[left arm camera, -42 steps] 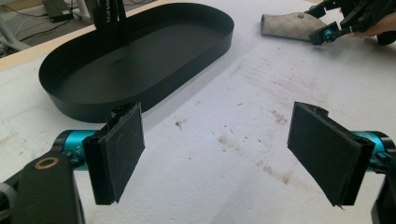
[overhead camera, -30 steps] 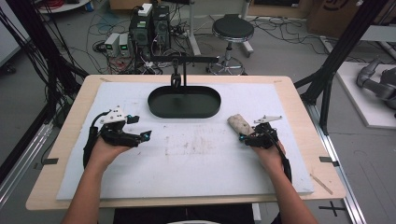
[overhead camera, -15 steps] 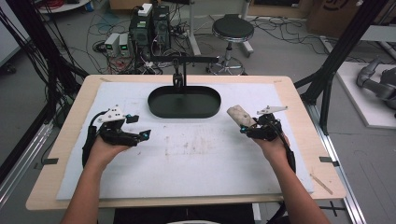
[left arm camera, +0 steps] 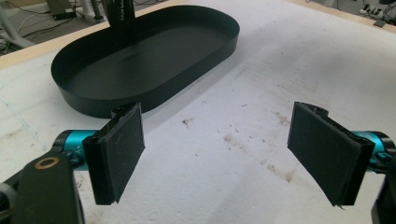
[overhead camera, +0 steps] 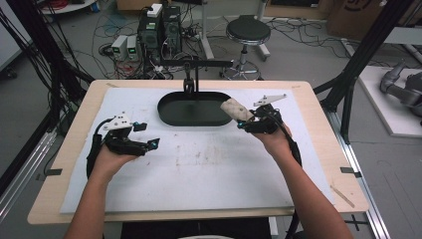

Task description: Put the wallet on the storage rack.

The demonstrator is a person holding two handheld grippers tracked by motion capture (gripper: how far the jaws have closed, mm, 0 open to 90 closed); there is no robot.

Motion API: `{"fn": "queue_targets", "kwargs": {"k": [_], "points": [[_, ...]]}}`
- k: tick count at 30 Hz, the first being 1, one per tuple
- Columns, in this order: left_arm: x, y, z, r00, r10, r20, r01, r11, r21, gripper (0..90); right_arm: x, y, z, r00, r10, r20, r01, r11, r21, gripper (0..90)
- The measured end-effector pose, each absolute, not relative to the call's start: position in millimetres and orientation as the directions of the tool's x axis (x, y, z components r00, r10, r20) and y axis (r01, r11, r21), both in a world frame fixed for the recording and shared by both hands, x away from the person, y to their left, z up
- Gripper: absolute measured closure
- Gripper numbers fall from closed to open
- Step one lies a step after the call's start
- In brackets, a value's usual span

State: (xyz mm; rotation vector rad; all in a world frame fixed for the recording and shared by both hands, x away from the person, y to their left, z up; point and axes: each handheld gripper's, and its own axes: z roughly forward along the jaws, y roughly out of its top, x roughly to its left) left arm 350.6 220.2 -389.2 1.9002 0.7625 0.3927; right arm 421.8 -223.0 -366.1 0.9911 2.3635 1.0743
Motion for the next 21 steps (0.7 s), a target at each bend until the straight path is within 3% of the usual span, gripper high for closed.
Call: {"fn": "queue_targets", "kwargs": {"k": [21], "points": [[337.9, 230.9, -389.7, 0.720, 0.693, -0.027, 0.335, -0.313, 0.889, 18.6, 477.9, -164.8, -374.2, -0.745, 0.666, -0.037, 0.422, 0.514, 0.747, 36.1]]}}
